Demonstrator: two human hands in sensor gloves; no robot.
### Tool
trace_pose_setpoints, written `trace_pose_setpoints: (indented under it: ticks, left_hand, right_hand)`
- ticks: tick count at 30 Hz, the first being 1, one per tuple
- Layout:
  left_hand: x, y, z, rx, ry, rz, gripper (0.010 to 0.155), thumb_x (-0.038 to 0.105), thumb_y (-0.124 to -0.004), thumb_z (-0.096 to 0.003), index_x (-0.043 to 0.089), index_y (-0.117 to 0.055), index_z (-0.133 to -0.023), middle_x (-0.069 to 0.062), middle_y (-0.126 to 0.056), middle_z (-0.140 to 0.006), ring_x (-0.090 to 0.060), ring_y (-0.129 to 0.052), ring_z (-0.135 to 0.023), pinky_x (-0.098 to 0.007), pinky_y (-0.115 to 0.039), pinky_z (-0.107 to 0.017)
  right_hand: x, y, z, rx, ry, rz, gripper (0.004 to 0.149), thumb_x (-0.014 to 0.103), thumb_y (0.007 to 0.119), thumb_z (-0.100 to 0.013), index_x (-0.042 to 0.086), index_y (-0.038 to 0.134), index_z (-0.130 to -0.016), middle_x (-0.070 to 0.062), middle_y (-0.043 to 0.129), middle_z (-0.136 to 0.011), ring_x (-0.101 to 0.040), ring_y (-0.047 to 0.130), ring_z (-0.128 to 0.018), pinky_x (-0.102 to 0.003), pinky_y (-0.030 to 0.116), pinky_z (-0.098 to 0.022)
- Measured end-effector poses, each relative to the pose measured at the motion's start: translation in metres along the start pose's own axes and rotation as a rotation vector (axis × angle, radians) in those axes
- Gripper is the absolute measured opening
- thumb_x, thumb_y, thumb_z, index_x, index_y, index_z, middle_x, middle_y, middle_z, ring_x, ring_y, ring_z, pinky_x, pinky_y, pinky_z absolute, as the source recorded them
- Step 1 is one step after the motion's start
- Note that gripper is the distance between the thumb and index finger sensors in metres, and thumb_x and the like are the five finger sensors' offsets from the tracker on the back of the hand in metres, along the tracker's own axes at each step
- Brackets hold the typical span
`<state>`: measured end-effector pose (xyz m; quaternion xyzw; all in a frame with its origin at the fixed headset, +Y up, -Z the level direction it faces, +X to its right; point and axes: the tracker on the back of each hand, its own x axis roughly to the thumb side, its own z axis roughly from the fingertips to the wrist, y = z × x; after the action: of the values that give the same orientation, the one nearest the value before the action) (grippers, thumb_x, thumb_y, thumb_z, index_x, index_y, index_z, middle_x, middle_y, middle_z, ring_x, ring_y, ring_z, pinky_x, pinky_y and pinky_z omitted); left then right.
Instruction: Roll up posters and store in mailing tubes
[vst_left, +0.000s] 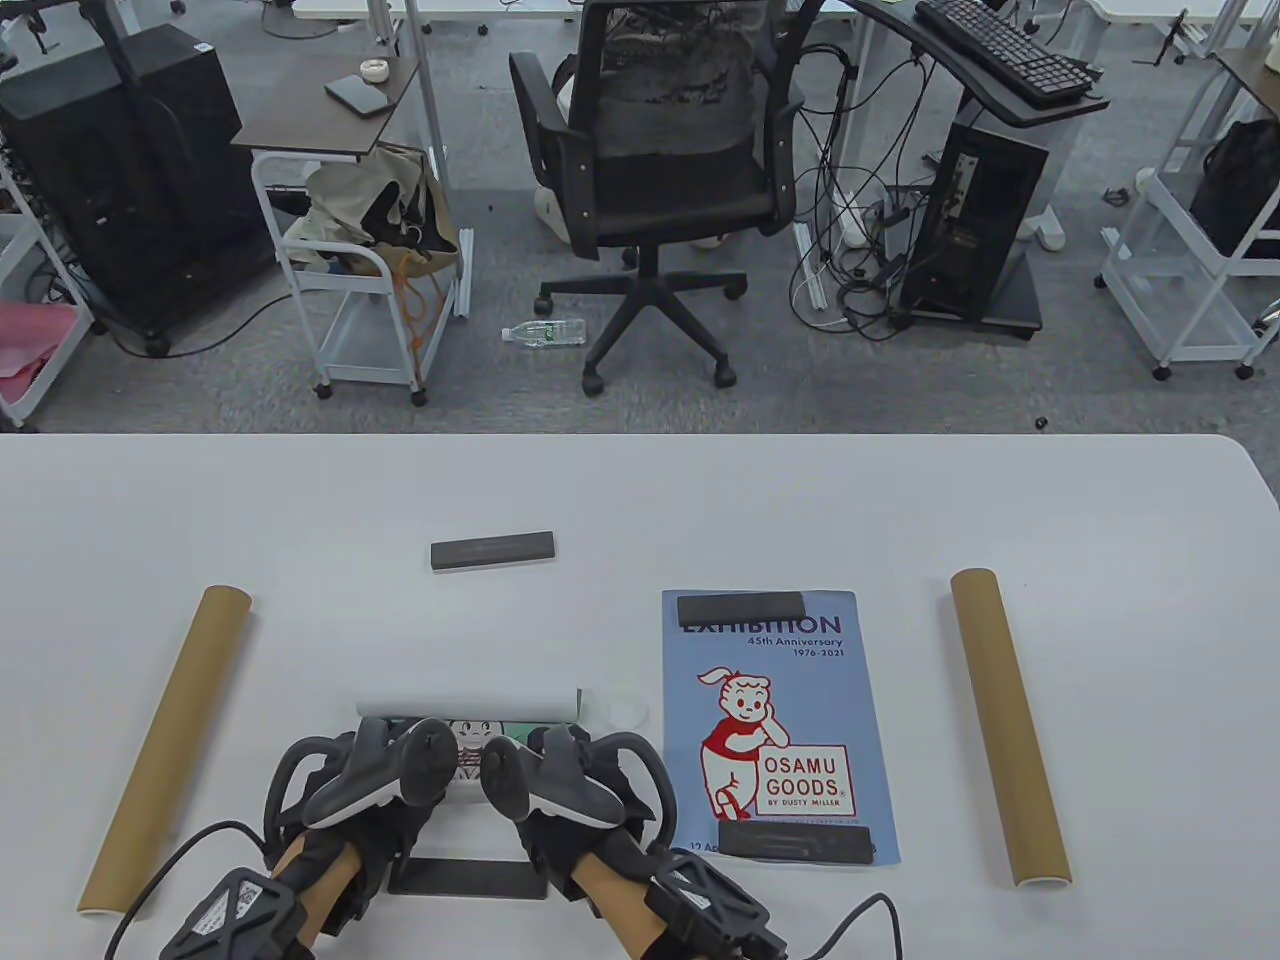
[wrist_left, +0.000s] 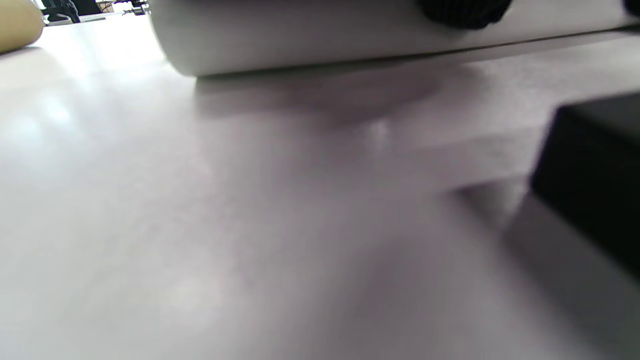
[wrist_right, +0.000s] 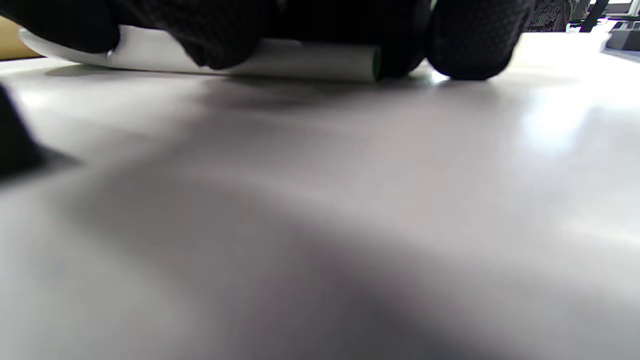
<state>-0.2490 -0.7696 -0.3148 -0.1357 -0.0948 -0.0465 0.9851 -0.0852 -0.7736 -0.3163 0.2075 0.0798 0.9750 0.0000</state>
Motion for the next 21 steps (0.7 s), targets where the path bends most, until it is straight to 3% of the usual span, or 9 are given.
trace_pose_setpoints:
  ticks: [2,4,8,10,12,15,21]
  left_hand:
    - [-0.001,-0.002,-0.001,-0.022,-0.005,0.0,0.055,0.051,-0.073,-0.043,0.044,-0.053,-0.094,-0.003,-0.057,-0.11,-0.035,-0.071,-0.098,-0.057,-0.062,-0.071]
    - [-0.003,-0.004,-0.002,-0.046,-0.002,0.007,0.056,0.051,-0.072,-0.0436,0.045,-0.049,-0.094,-0.003,-0.054,-0.11,-0.034,-0.07,-0.098,-0.057,-0.062,-0.07]
    - [0.0,-0.004,-0.004,-0.006,0.001,-0.053,0.045,0.049,-0.073,-0.0431,0.043,-0.063,-0.086,-0.001,-0.06,-0.108,-0.032,-0.076,-0.095,-0.055,-0.067,-0.068]
    - [0.002,-0.003,-0.004,0.03,0.0,-0.077,0.043,0.048,-0.073,-0.043,0.042,-0.067,-0.085,-0.001,-0.064,-0.106,-0.031,-0.081,-0.092,-0.054,-0.07,-0.066]
    - [0.002,-0.003,-0.004,0.043,0.005,-0.079,0.042,0.047,-0.073,-0.043,0.043,-0.069,-0.084,-0.001,-0.067,-0.105,-0.03,-0.083,-0.09,-0.054,-0.072,-0.065]
    - [0.0,-0.002,-0.004,0.081,0.001,-0.062,0.042,0.049,-0.071,-0.0432,0.044,-0.07,-0.085,0.0,-0.071,-0.103,-0.029,-0.086,-0.088,-0.053,-0.073,-0.064]
    - [-0.007,-0.004,-0.004,0.009,0.006,-0.062,0.052,0.051,-0.075,-0.0422,0.048,-0.059,-0.092,0.0,-0.063,-0.108,-0.031,-0.079,-0.094,-0.055,-0.069,-0.067]
  right_hand:
    - [-0.001,0.0,-0.001,0.007,0.006,-0.001,0.039,0.035,0.075,-0.051,0.028,0.067,-0.089,-0.006,0.071,-0.082,-0.033,0.075,-0.073,-0.055,0.069,-0.056]
    - [-0.001,0.0,-0.002,0.004,0.011,-0.001,0.038,0.034,0.074,-0.051,0.03,0.068,-0.089,-0.005,0.071,-0.083,-0.033,0.075,-0.073,-0.054,0.069,-0.056]
    - [-0.001,0.0,-0.001,0.005,0.014,0.007,0.039,0.035,0.072,-0.052,0.031,0.067,-0.09,-0.007,0.064,-0.094,-0.033,0.075,-0.073,-0.054,0.069,-0.056]
    - [-0.002,0.0,0.002,0.008,-0.006,0.008,0.049,0.038,0.072,-0.051,0.031,0.055,-0.097,-0.008,0.054,-0.1,-0.034,0.074,-0.075,-0.054,0.068,-0.057]
    - [-0.002,-0.001,0.004,-0.018,-0.015,0.001,0.053,0.039,0.074,-0.051,0.028,0.05,-0.096,-0.007,0.057,-0.095,-0.035,0.074,-0.077,-0.055,0.069,-0.057]
    - [-0.001,-0.001,0.003,-0.012,-0.011,0.016,0.045,0.036,0.075,-0.051,0.027,0.059,-0.091,-0.006,0.067,-0.085,-0.034,0.074,-0.077,-0.056,0.069,-0.058]
    - [0.0,0.0,0.0,0.005,0.007,0.027,0.039,0.033,0.073,-0.052,0.029,0.065,-0.09,-0.005,0.068,-0.086,-0.033,0.073,-0.076,-0.055,0.068,-0.059]
